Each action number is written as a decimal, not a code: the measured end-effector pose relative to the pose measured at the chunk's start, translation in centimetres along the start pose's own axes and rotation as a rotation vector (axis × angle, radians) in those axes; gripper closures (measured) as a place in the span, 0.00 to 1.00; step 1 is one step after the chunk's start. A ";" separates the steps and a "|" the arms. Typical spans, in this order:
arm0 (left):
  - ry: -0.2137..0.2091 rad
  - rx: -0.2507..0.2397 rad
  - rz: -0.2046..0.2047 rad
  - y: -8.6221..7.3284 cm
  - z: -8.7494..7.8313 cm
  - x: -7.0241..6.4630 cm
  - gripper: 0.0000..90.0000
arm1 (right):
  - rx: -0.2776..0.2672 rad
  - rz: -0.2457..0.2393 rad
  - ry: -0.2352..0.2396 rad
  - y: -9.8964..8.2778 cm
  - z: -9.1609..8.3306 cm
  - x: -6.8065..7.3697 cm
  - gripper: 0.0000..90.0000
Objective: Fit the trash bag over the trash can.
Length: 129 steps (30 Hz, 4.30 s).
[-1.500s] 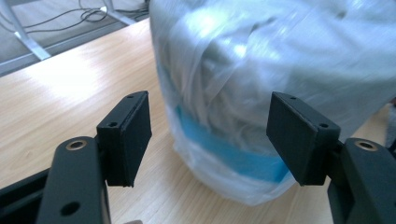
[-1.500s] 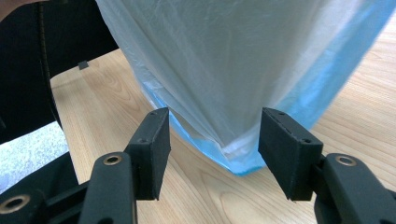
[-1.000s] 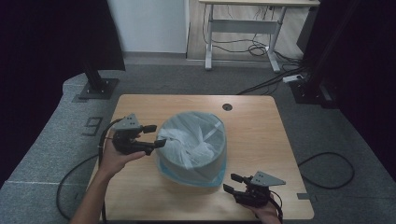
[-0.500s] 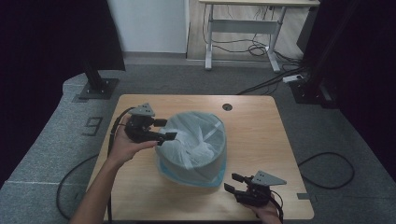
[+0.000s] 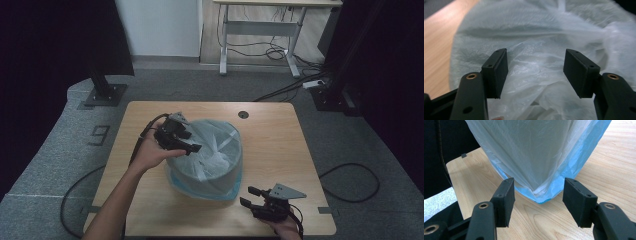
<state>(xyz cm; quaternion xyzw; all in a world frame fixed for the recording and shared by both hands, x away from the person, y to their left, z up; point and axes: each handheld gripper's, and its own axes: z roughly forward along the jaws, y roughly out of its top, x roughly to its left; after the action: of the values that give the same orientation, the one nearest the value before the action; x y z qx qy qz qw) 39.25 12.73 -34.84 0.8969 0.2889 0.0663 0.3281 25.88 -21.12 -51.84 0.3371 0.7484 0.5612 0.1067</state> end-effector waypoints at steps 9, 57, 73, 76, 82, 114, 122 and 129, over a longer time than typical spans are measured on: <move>0.022 0.104 0.002 0.5 1.9 0.2 0.41 | 0.006 0.000 0.002 0.0 0.0 -0.1 0.47; -0.050 0.119 0.036 5.1 5.7 -0.3 0.41 | -0.008 -0.028 -0.004 0.2 -0.4 0.7 0.48; -0.067 0.034 0.026 5.3 3.9 -0.5 0.41 | -0.016 -0.023 -0.009 0.2 -0.7 0.5 0.48; -0.071 0.000 0.029 5.0 2.2 -0.8 0.40 | -0.020 -0.022 -0.011 0.3 -0.7 0.5 0.48; -0.074 -0.023 0.046 4.1 0.7 -2.0 0.40 | -0.028 -0.021 -0.018 0.4 -0.5 0.8 0.48; -0.075 0.229 0.117 2.8 5.5 -5.5 0.39 | -0.022 -0.013 -0.035 0.1 -0.6 0.6 0.48; -0.102 0.158 0.088 2.7 3.6 -4.8 0.38 | -0.026 -0.010 -0.042 0.2 -0.8 0.5 0.48; -0.091 0.066 0.051 1.9 -0.2 -3.0 0.38 | -0.033 -0.009 -0.045 0.2 -0.9 0.4 0.48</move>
<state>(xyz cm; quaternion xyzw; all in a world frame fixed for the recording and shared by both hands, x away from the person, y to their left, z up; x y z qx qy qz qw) 37.62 9.95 -33.25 0.9163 0.2530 0.0243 0.3094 25.16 -21.57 -51.22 0.3444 0.7381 0.5651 0.1318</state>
